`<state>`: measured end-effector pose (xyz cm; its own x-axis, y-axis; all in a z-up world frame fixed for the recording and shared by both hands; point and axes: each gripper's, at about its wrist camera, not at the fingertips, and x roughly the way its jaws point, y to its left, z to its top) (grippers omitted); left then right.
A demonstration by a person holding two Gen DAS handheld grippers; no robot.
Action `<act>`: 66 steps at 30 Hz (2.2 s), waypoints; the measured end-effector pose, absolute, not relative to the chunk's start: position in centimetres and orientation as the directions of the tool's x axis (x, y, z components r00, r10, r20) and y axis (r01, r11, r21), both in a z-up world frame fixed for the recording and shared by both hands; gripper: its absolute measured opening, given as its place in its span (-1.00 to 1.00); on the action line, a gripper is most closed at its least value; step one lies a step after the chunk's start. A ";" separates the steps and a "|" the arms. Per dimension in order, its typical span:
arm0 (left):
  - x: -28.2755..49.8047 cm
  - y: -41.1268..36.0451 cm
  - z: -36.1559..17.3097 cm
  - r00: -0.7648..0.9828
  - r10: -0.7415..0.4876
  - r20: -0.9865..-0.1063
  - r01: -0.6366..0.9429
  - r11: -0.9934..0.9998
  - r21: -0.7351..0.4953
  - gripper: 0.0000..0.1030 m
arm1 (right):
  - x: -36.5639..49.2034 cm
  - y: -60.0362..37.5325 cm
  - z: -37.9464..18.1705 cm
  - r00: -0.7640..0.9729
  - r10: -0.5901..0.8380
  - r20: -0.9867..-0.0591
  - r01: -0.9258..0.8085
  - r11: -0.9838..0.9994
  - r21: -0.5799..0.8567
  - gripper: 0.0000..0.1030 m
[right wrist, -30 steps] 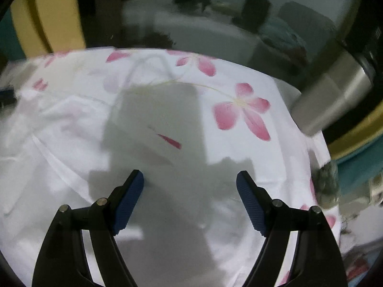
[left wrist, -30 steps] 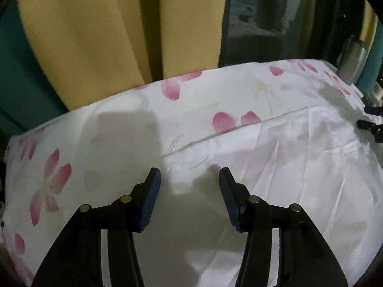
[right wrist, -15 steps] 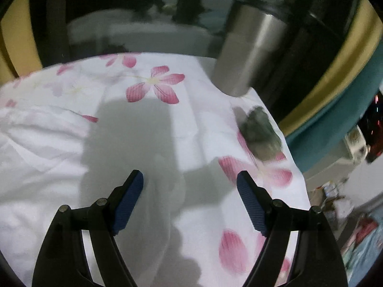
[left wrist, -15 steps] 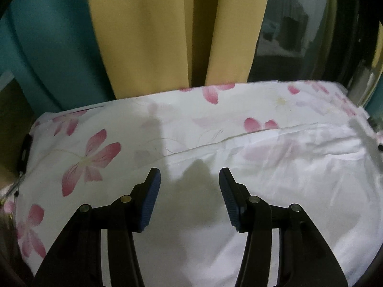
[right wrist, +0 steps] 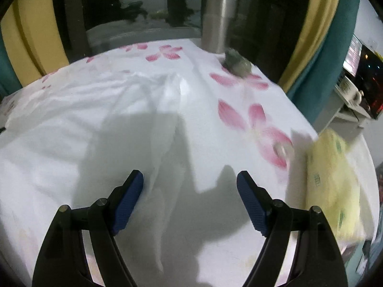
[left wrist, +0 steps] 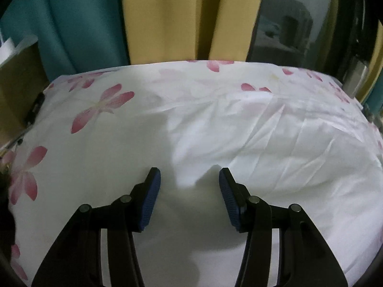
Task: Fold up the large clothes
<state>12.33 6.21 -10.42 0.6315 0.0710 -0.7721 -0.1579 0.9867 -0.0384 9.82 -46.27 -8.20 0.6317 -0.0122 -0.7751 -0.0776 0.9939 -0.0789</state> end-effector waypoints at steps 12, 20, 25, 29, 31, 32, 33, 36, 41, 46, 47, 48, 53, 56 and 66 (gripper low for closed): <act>6.7 7.3 -7.9 0.675 0.036 -0.737 -0.168 0.980 -0.107 0.04 | 6.7 -46.7 -5.8 0.676 -0.148 -0.721 0.016 0.982 -0.187 0.70; 3.9 4.1 -8.3 0.681 -0.031 -0.732 -0.097 0.987 -0.132 0.05 | 3.5 -44.6 -6.3 0.680 0.072 -0.729 -0.060 0.997 0.042 0.70; 3.4 0.9 -8.2 0.684 -0.089 -0.724 -0.016 0.990 -0.138 0.05 | 1.9 -42.5 -8.4 0.634 0.159 -0.757 -0.114 0.987 0.112 0.71; 4.4 -2.3 -7.2 0.691 -0.137 -0.710 0.051 0.989 -0.141 0.05 | 1.8 -41.7 -9.0 0.629 0.162 -0.761 -0.124 0.987 0.107 0.71; 4.8 -4.5 -6.2 0.705 -0.178 -0.687 0.105 0.984 -0.147 0.05 | 2.1 -41.7 -8.8 0.633 0.162 -0.757 -0.124 0.986 0.108 0.71; 5.0 -5.5 -5.7 0.711 -0.198 -0.675 0.132 0.980 -0.148 0.05 | 2.2 -41.7 -8.7 0.637 0.160 -0.754 -0.123 0.987 0.104 0.71; 5.2 -6.5 -5.3 0.715 -0.217 -0.664 0.159 0.976 -0.147 0.05 | 2.2 -41.6 -8.6 0.640 0.153 -0.753 -0.121 0.988 0.098 0.71; 6.2 -10.0 -5.2 0.698 -0.273 -0.662 0.236 0.961 -0.147 0.05 | 2.5 -41.7 -8.3 0.646 0.143 -0.750 -0.114 0.989 0.091 0.71; 8.0 -12.9 -8.3 0.616 -0.265 -0.742 0.267 0.956 -0.121 0.05 | 3.3 -41.9 -7.9 0.658 0.110 -0.745 -0.098 0.993 0.060 0.71; 8.3 -13.0 -9.6 0.612 -0.259 -0.747 0.272 0.956 -0.109 0.06 | 3.8 -42.6 -8.1 0.657 0.091 -0.748 -0.079 0.996 0.051 0.71; 8.2 -12.9 -9.5 0.609 -0.262 -0.749 0.272 0.956 -0.113 0.06 | 3.8 -42.7 -8.1 0.655 0.088 -0.750 -0.075 0.996 0.052 0.71; 8.0 -12.6 -9.2 0.605 -0.262 -0.752 0.265 0.957 -0.120 0.06 | 3.9 -42.8 -8.1 0.655 0.089 -0.751 -0.073 0.996 0.054 0.71; 7.3 -9.4 -7.7 0.634 -0.244 -0.734 0.203 0.968 -0.147 0.07 | 3.5 -43.1 -8.0 0.653 0.100 -0.751 -0.070 0.995 0.072 0.71; 7.0 -7.2 -7.0 0.670 -0.206 -0.714 0.159 0.978 -0.133 0.07 | 3.1 -43.5 -8.4 0.648 0.149 -0.747 -0.058 0.987 0.147 0.79; 8.8 -6.9 -7.8 0.665 -0.177 -0.725 0.128 0.984 -0.123 0.07 | 4.4 -44.0 -8.8 0.676 0.203 -0.708 0.032 0.952 0.304 1.00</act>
<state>8.82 -6.90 -7.81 0.6652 -0.1770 -0.7253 0.1279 0.9841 -0.1229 4.42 -43.96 -8.79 0.6763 0.2035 -0.7080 0.0316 0.9522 0.3039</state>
